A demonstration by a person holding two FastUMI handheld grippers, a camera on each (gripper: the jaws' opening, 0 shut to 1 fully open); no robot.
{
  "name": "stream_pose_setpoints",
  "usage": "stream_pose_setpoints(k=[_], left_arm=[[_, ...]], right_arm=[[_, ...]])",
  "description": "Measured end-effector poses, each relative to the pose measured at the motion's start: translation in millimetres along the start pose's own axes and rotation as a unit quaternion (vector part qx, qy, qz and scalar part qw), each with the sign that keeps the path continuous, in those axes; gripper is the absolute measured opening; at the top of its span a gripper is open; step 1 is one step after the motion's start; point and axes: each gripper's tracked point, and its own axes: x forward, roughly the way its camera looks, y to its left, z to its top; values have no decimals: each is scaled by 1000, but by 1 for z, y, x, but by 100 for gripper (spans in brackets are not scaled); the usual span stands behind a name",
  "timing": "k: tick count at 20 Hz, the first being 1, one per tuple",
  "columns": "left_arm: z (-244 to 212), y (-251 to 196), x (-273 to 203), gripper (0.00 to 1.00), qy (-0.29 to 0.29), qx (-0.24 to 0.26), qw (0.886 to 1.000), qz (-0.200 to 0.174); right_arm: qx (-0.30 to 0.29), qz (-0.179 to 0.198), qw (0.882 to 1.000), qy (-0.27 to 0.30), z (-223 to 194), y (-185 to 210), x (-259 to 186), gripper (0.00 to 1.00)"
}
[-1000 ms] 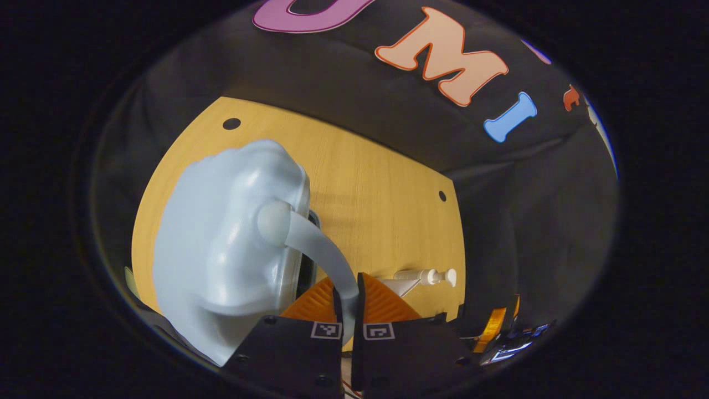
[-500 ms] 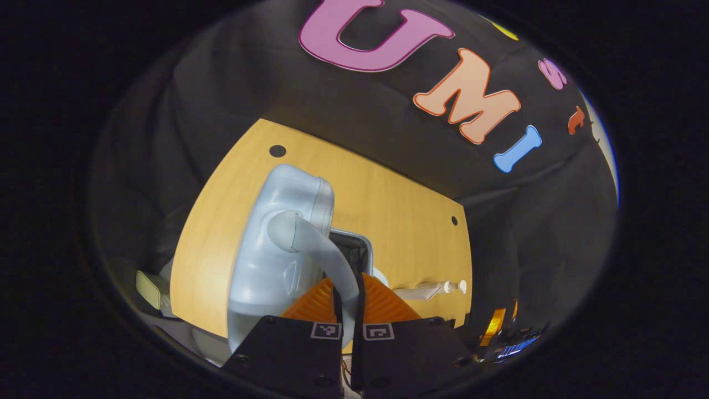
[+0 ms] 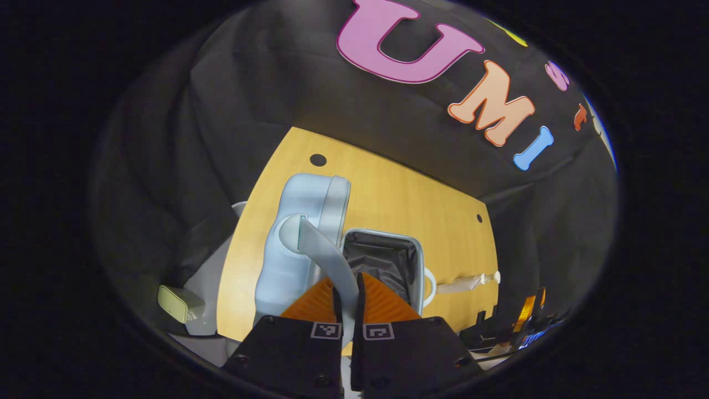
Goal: First open the suitcase, pack the skin care products into it, and then close the suitcase.
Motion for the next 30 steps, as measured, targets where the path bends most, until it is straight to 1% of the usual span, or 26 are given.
stream_pose_setpoints(k=[1,3,5,6,7,9,12,13,14,18,19,20,21,23,24,25,26,27,28,29,30], left_arm=[[1,9,1,0,-1,-5,1000,-2],[-2,27,2,0,2,-11,1000,-13],[-7,42,-1,0,11,-22,999,-41],[-7,50,-1,2,13,-36,998,-56],[-9,61,1,0,13,-52,996,-66],[-17,84,5,0,12,-85,993,-83],[-29,107,8,0,3,-139,982,-127],[-34,115,12,0,-2,-153,978,-141],[-42,122,13,0,-4,-162,975,-154],[-65,140,25,0,-15,-226,952,-206],[-71,143,28,0,-18,-240,946,-215],[-76,146,31,0,-18,-250,942,-223],[-80,151,34,0,-18,-258,939,-227],[-87,160,36,3,-22,-270,934,-231],[-89,161,37,11,-26,-272,933,-234],[-88,160,36,13,-28,-273,932,-238],[-85,157,35,22,-33,-273,930,-246],[-87,155,30,29,-32,-269,930,-249],[-88,154,30,55,-28,-266,932,-246],[-94,157,29,53,-26,-265,933,-243],[-94,158,26,60,-27,-263,933,-243]], right_arm=[[-1,0,1000,1,-1,2,0,99],[-4,-1,1000,1,2,6,0,100],[-8,-1,1000,-1,5,11,1,99],[-11,-1,1000,-2,7,13,2,100],[-14,-2,1000,-2,8,14,1,100],[-17,-3,1000,1,8,17,3,99],[-29,-1,1000,8,9,23,6,99],[-35,-1,999,10,9,24,7,100],[-38,1,999,10,10,26,7,99],[-36,14,999,19,4,40,13,100],[-34,18,999,24,1,43,15,99],[-33,22,999,28,-1,46,16,100],[-32,26,999,32,-3,48,18,100],[-34,31,998,37,-4,52,20,99],[-37,32,998,38,-5,52,20,99],[-39,33,998,40,-6,52,20,99],[-41,35,998,42,-8,52,20,99],[-41,35,998,45,-11,52,21,99],[-41,36,997,47,-12,52,21,100],[-40,37,997,49,-14,52,22,100],[-39,39,997,50,-15,52,22,100]])
